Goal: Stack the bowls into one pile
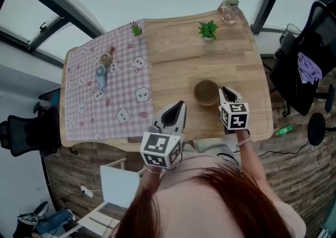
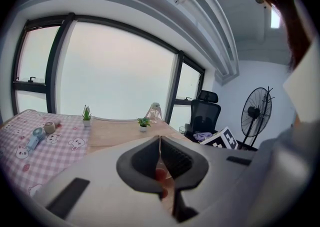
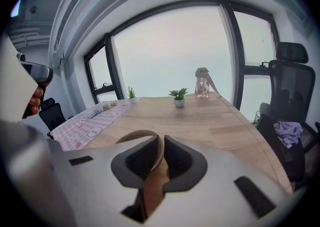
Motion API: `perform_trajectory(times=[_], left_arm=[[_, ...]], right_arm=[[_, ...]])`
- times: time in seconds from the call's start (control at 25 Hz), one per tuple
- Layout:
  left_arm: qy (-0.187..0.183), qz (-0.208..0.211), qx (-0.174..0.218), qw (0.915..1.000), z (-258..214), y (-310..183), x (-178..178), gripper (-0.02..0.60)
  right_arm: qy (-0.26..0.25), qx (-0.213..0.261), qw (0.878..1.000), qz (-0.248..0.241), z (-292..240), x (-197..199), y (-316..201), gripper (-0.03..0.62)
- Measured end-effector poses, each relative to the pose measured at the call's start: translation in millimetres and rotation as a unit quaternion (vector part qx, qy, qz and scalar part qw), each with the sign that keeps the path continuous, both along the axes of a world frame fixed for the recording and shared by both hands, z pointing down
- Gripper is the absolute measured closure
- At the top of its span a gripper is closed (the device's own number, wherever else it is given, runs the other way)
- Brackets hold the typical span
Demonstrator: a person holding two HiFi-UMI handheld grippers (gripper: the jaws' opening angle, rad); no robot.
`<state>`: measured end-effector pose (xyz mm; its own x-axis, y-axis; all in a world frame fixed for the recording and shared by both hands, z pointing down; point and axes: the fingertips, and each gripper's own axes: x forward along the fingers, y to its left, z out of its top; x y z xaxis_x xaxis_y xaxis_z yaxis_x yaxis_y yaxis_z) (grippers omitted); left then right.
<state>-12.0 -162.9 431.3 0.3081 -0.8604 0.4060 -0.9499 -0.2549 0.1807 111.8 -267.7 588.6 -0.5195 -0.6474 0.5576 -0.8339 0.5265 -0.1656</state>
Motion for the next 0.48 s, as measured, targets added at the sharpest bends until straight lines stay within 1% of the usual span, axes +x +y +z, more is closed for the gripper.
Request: perform_trajectory(times=[0.2,0.48], left_arm=[[-0.006,0.009,0.009,0.9999,-5,3,4,0.571],[-0.014,0.023,0.026,0.9993,-14,18,10,0.571]], right_arm=[[-0.018,0.017,1.0,0.008,-16,7,8,0.562],[-0.028,0.041,0.999,0.013,-39,13,27,0.576]])
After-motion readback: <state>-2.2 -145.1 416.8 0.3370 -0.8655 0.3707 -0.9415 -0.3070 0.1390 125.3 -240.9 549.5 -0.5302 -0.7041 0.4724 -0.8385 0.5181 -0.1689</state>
